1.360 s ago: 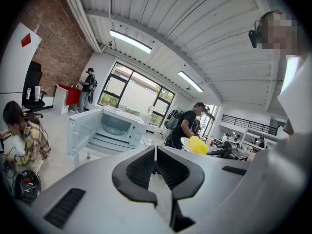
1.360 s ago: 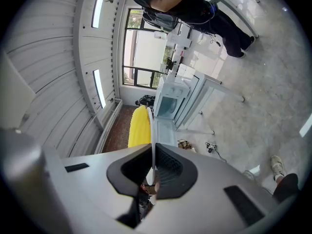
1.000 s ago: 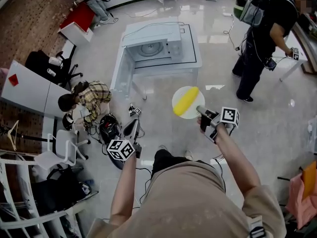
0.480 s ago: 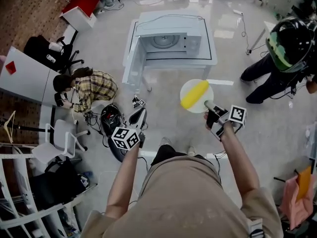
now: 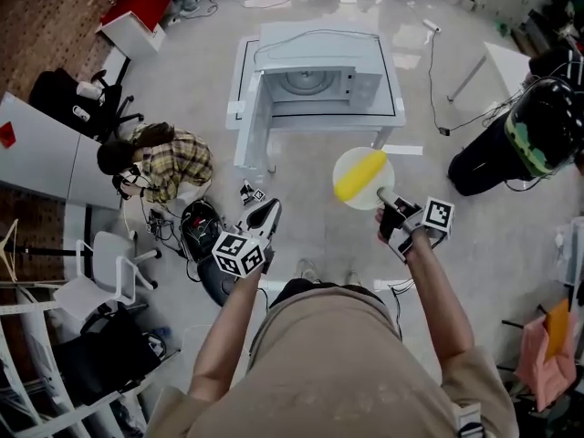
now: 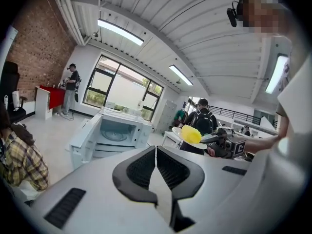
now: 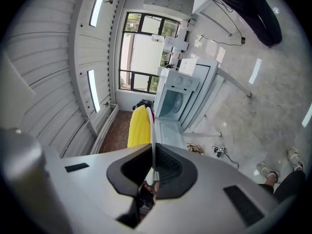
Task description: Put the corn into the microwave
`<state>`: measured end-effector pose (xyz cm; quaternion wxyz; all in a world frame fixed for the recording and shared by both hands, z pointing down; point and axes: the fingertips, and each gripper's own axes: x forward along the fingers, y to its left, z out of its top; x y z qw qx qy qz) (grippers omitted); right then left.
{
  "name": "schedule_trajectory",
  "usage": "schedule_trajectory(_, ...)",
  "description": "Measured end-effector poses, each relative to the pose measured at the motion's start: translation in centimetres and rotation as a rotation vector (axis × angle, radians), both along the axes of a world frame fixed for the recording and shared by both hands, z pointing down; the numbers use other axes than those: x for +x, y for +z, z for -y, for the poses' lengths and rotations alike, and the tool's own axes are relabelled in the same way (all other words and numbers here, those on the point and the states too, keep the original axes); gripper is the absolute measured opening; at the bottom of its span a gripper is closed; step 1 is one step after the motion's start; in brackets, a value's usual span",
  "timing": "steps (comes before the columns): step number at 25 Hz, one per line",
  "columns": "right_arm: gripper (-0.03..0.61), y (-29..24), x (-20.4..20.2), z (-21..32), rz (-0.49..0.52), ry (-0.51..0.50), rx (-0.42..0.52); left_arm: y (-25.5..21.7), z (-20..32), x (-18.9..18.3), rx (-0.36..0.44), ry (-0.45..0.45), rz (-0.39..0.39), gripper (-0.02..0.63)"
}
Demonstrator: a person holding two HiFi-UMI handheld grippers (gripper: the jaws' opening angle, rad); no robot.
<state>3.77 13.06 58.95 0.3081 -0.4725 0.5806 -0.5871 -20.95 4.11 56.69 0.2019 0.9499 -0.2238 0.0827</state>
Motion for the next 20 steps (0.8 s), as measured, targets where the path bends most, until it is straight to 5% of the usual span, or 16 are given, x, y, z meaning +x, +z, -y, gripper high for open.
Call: schedule_trajectory(20, 0.015, 1.3, -1.5, 6.6, 0.018, 0.059, -0.015, -0.8, 6.5, 0.7, 0.031, 0.071, -0.028, 0.006)
